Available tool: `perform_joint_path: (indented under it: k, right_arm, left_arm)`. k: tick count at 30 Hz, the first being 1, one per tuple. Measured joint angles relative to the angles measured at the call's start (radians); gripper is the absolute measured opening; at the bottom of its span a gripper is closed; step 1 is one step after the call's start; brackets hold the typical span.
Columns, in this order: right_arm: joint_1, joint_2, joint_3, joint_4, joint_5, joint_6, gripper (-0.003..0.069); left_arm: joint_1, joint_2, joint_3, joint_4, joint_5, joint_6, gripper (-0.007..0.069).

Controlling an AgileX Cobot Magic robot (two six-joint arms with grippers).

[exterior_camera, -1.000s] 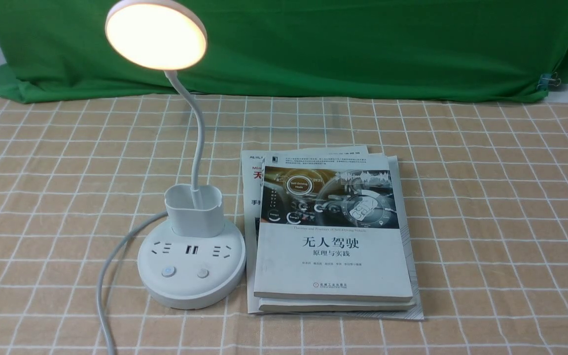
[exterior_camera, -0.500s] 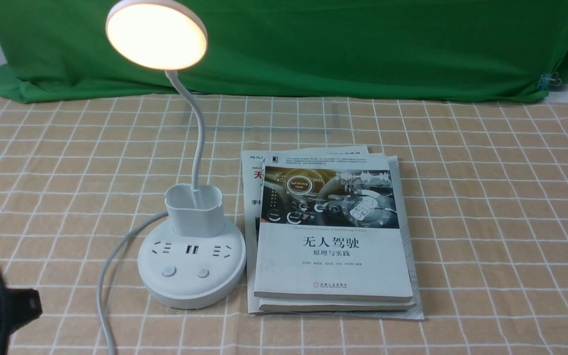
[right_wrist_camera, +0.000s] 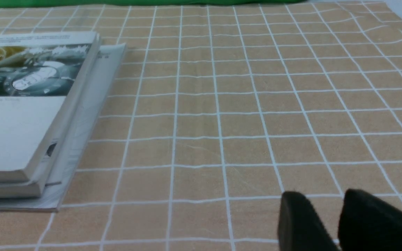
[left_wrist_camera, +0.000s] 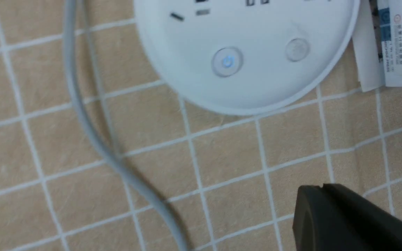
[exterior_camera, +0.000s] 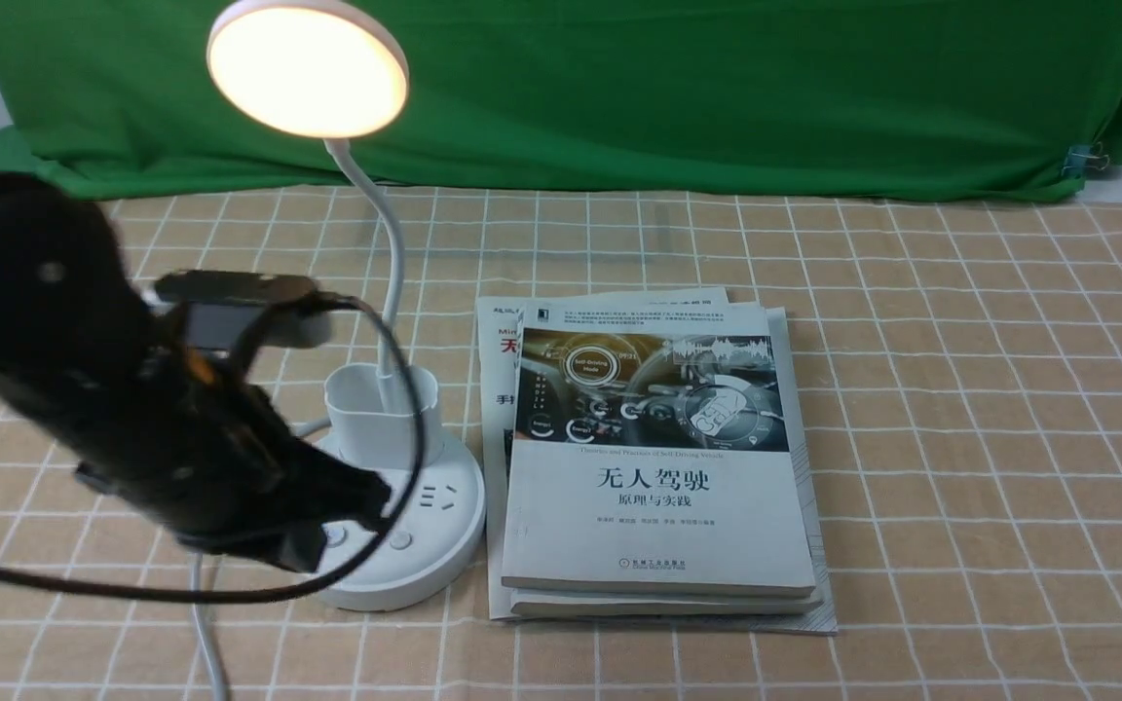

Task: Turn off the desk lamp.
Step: Use the left arm to press the button switch on the lamp holder

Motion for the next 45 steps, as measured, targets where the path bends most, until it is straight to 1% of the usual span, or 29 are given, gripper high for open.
perform_joint_path:
  k: [4, 8, 13, 19, 25, 34, 45]
  right_arm:
    - [0.0, 0.0, 0.0, 0.0, 0.0, 0.0, 0.0243]
    - [0.0, 0.0, 0.0, 0.0, -0.001, 0.0, 0.0243]
    - [0.0, 0.0, 0.0, 0.0, -0.001, 0.0, 0.0243]
    - [0.0, 0.0, 0.0, 0.0, -0.001, 0.0, 0.0243]
    - [0.0, 0.0, 0.0, 0.0, -0.001, 0.0, 0.0243]
    - [0.0, 0.0, 0.0, 0.0, -0.001, 0.0, 0.0243]
    - [0.0, 0.0, 0.0, 0.0, -0.001, 0.0, 0.0243]
  left_arm:
    - [-0.065, 0.125, -0.101, 0.011, 0.002, -0.002, -0.0003]
    - [-0.07, 0.21, -0.156, 0.031, 0.008, -0.002, -0.0003]
    - [-0.07, 0.277, -0.173, 0.075, 0.007, -0.003, -0.0003]
    - [-0.067, 0.359, -0.176, 0.076, -0.019, -0.004, -0.0003]
    - [-0.066, 0.363, -0.185, 0.069, -0.019, -0.005, -0.0003]
    - [-0.065, 0.275, -0.183, 0.091, -0.039, -0.01, -0.0003]
    - [-0.065, 0.375, -0.191, 0.095, -0.059, -0.016, -0.0003]
